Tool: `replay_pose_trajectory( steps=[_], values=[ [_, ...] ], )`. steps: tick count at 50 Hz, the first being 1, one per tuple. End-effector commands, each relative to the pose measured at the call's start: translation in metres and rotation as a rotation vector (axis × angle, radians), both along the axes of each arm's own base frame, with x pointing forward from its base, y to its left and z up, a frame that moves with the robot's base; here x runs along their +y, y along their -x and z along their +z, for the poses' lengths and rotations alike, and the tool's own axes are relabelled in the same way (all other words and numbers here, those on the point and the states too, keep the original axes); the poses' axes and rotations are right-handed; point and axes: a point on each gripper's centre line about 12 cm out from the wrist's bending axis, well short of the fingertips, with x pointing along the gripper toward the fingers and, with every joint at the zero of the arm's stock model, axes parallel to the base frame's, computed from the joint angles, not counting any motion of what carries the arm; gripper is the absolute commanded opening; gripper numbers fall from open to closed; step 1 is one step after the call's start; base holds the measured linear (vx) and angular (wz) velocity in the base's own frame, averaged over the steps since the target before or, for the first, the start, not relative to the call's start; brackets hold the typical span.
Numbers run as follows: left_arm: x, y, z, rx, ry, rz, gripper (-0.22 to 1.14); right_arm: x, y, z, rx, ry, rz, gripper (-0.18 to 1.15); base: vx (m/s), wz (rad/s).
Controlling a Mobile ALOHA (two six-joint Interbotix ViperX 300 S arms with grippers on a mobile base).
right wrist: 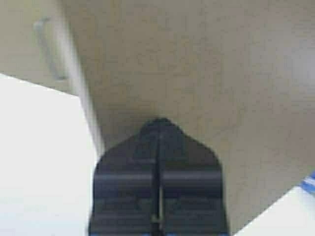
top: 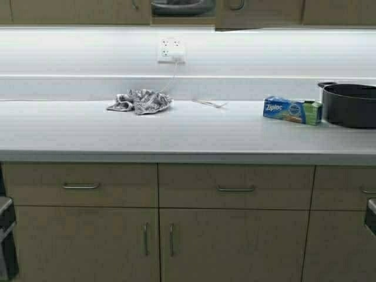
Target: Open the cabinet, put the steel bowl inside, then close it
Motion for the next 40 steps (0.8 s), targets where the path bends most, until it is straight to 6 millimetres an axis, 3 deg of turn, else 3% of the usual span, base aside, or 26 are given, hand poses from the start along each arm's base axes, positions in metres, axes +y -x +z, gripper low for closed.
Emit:
replay_pose_trajectory(
  steps=[1, 5, 9, 17, 21, 26, 33, 40],
  values=[
    [-0.013, 0.008, 0.014, -0.038, 0.011, -0.035, 0.04, 0.019, 0.011, 0.02, -0.044, -0.017, 0.043, 0.06, 0.09, 0.02],
    [-0.021, 0.011, 0.014, -0.04, 0.012, -0.054, 0.04, 0.023, 0.014, 0.022, -0.045, -0.024, 0.05, 0.06, 0.11, 0.03],
    [-0.027, 0.019, 0.012, -0.033, 0.014, -0.072, 0.04, 0.024, 0.029, 0.022, -0.025, -0.008, 0.064, 0.06, 0.13, 0.01],
    [-0.028, 0.032, 0.007, -0.021, 0.012, -0.081, 0.04, 0.002, 0.08, 0.027, -0.029, -0.003, 0.07, 0.06, 0.14, 0.02],
    [-0.027, 0.04, 0.004, -0.013, 0.011, -0.085, 0.04, -0.013, 0.111, 0.023, -0.021, 0.001, 0.071, 0.06, 0.14, 0.01],
    [-0.025, 0.048, -0.002, 0.001, 0.008, -0.085, 0.04, -0.024, 0.135, 0.013, -0.002, 0.008, 0.071, 0.06, 0.16, 0.02],
    [-0.024, 0.057, -0.01, 0.019, 0.005, -0.086, 0.04, -0.029, 0.144, -0.002, 0.028, 0.016, 0.071, 0.06, 0.14, 0.03],
    [-0.024, 0.065, -0.017, 0.034, 0.002, -0.092, 0.04, -0.026, 0.138, -0.014, 0.059, 0.018, 0.07, 0.05, 0.1, 0.03]
  ],
)
